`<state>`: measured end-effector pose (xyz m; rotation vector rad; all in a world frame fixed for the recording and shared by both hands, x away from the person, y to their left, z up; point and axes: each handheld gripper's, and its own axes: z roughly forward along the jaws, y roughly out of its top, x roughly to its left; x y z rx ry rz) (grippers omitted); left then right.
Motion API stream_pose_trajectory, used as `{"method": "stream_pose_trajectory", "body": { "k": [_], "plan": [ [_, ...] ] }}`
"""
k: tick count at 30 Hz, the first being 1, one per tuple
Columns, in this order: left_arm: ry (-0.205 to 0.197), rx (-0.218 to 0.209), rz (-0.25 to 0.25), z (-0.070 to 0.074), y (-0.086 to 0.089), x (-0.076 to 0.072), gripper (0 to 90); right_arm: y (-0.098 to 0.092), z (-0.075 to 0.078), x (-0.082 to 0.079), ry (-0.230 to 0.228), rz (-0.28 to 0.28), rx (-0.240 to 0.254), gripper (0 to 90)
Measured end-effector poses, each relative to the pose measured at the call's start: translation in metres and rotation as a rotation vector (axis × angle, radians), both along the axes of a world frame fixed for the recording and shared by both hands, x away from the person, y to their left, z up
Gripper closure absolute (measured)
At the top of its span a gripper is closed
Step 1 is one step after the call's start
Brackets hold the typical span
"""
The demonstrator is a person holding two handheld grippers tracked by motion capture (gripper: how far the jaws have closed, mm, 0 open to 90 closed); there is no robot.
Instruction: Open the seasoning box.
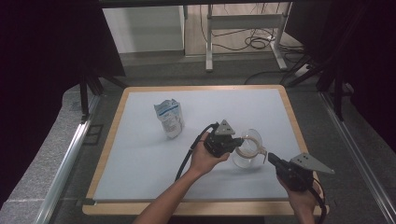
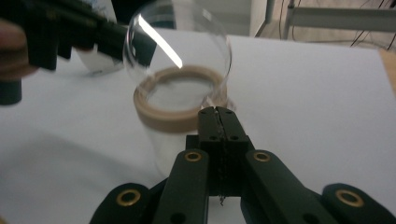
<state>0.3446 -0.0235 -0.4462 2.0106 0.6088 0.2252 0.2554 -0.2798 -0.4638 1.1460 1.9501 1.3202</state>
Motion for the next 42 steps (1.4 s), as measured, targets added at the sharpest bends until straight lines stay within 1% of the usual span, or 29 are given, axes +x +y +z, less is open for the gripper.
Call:
{"method": "stream_pose_trajectory", "body": {
  "k": [2, 5, 7, 9, 14, 18, 20, 24, 28, 31, 32, 35, 38, 40, 42],
  "plan": [
    [-0.009, 0.002, -0.007, 0.003, -0.003, -0.001, 90.0, -0.002, -0.008, -0.002, 0.022, 0.005, -0.003, 90.0],
    [-0.014, 0.012, -0.011, 0.006, -0.008, -0.002, 90.0, -0.007, -0.021, 0.0, 0.068, 0.003, -0.008, 90.0],
    [-0.009, 0.014, -0.016, 0.007, -0.012, -0.002, 90.0, -0.009, -0.029, 0.003, 0.087, 0.001, -0.001, 90.0],
    [-0.012, 0.018, -0.024, 0.008, -0.015, -0.003, 90.0, -0.01, -0.033, 0.005, 0.097, 0.005, -0.007, 90.0],
    [-0.017, 0.023, -0.041, 0.012, -0.024, -0.004, 90.0, -0.008, -0.036, 0.004, 0.106, 0.008, -0.019, 90.0],
    [-0.028, 0.035, -0.061, 0.016, -0.033, -0.006, 90.0, -0.003, -0.037, 0.004, 0.104, 0.022, -0.028, 90.0],
    [-0.033, 0.034, -0.069, 0.019, -0.038, -0.008, 90.0, -0.001, -0.038, 0.003, 0.108, 0.025, -0.027, 90.0],
    [-0.063, 0.057, -0.086, 0.023, -0.045, -0.014, 90.0, 0.001, -0.041, 0.005, 0.12, 0.03, -0.03, 90.0],
    [-0.061, 0.057, -0.09, 0.025, -0.049, -0.017, 90.0, 0.002, -0.045, 0.006, 0.132, 0.03, -0.029, 90.0],
    [-0.063, 0.06, -0.092, 0.025, -0.047, -0.016, 90.0, 0.004, -0.045, 0.005, 0.133, 0.033, -0.029, 90.0],
    [-0.059, 0.051, -0.085, 0.025, -0.046, -0.017, 90.0, 0.005, -0.045, 0.005, 0.131, 0.035, -0.03, 90.0],
    [-0.06, 0.045, -0.076, 0.025, -0.036, -0.016, 90.0, 0.008, -0.045, 0.003, 0.119, 0.044, -0.03, 90.0],
    [-0.063, 0.036, -0.057, 0.023, -0.02, -0.014, 90.0, 0.015, -0.042, -0.001, 0.094, 0.076, -0.026, 88.9],
    [-0.072, 0.05, -0.033, 0.02, -0.008, -0.015, 89.4, 0.021, -0.04, -0.004, 0.077, 0.093, -0.025, 88.4],
    [-0.072, 0.047, -0.013, 0.016, 0.006, -0.015, 87.3, 0.028, -0.038, -0.007, 0.058, 0.119, -0.022, 86.7]
  ]
}}
